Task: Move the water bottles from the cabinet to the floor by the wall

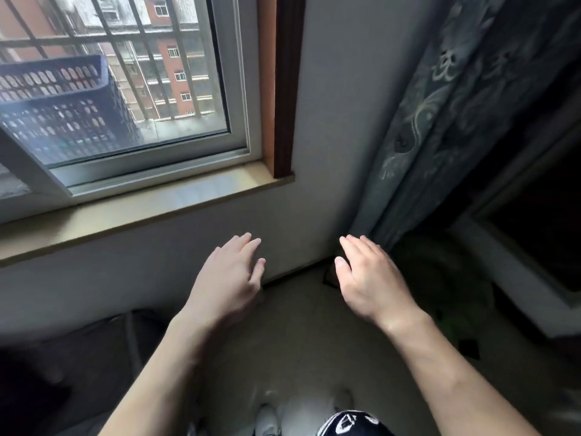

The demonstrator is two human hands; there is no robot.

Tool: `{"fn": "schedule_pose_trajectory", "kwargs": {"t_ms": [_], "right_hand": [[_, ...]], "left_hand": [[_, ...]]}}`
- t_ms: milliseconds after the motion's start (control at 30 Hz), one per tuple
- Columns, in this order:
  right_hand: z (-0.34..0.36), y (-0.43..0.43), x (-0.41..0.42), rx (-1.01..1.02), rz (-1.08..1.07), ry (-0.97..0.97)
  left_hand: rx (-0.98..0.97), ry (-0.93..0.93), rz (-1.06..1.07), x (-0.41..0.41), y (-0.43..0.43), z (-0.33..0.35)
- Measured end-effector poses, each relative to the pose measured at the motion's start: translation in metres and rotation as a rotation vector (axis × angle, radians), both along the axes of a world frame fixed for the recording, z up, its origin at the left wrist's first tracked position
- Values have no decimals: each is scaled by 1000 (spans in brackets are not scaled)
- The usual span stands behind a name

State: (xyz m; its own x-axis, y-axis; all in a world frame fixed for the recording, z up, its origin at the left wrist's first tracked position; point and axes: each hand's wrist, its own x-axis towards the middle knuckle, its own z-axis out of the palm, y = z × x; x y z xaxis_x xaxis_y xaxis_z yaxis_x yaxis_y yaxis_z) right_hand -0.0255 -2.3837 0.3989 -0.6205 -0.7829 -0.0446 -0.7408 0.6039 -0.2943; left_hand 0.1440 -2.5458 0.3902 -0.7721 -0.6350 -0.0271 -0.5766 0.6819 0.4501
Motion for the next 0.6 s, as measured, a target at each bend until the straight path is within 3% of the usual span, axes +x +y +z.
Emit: {"fn": "schedule_pose_trajectory", "kwargs": {"t_ms": [300,600], "right_hand": [[5,73,-23,-50,-100,-11],[5,222,-85,-72,-228,-3]], "left_hand": [[-35,7,-63,-34,61,8],[-116,7,-190,-120,186,14]]}}
